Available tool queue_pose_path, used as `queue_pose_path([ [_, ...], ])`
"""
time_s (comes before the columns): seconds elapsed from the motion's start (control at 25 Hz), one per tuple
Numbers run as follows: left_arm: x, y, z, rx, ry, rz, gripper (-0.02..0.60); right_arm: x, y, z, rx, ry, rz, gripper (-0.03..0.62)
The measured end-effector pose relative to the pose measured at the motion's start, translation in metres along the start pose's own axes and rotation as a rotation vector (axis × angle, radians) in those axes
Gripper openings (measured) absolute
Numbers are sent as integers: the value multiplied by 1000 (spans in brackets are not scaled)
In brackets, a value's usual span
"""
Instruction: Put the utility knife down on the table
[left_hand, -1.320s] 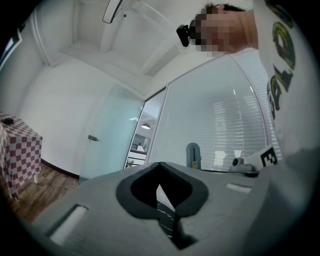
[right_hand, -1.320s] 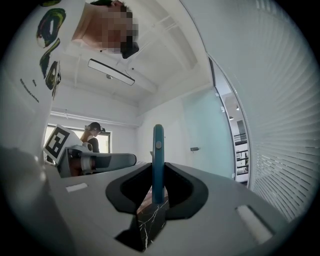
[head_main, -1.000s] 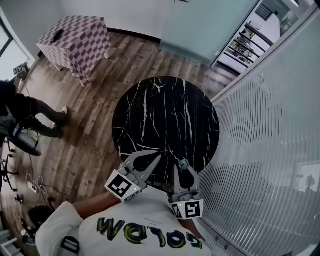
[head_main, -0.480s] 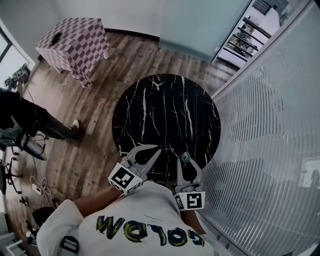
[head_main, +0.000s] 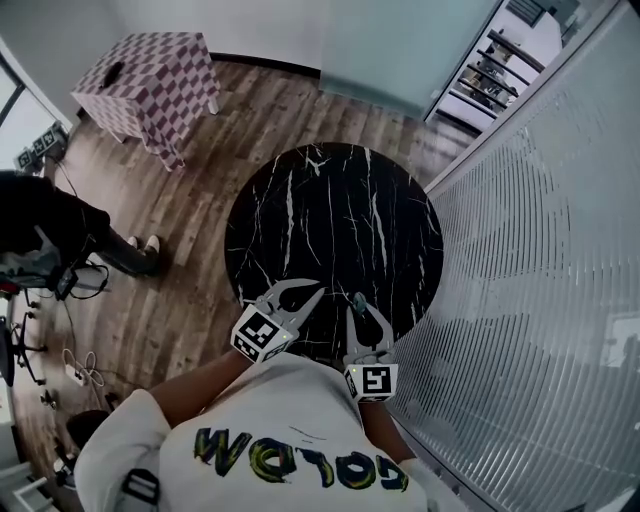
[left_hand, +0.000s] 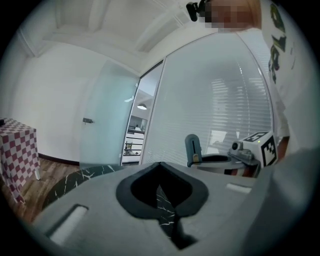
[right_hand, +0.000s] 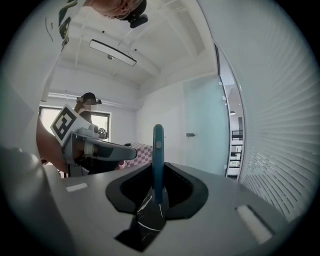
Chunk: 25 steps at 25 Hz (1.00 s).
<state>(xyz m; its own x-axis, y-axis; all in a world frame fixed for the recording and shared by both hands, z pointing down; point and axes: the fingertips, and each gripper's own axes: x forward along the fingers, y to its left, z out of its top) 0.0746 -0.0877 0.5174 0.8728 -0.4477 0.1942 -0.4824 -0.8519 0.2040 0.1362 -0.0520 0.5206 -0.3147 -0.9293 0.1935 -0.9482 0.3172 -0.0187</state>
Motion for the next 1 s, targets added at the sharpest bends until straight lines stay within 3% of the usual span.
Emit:
queue_pose_path([
  [0.52,24,11,-77,-49,128,-31,0,20,-8,-84,42,188,11,74],
  [0.76,30,29,-123,-115,205,1,0,31,-4,-125,24,284,49,74],
  [1.0,40,34,-154,-138,269,-21,0,42,0,-155,61,361,83,74],
])
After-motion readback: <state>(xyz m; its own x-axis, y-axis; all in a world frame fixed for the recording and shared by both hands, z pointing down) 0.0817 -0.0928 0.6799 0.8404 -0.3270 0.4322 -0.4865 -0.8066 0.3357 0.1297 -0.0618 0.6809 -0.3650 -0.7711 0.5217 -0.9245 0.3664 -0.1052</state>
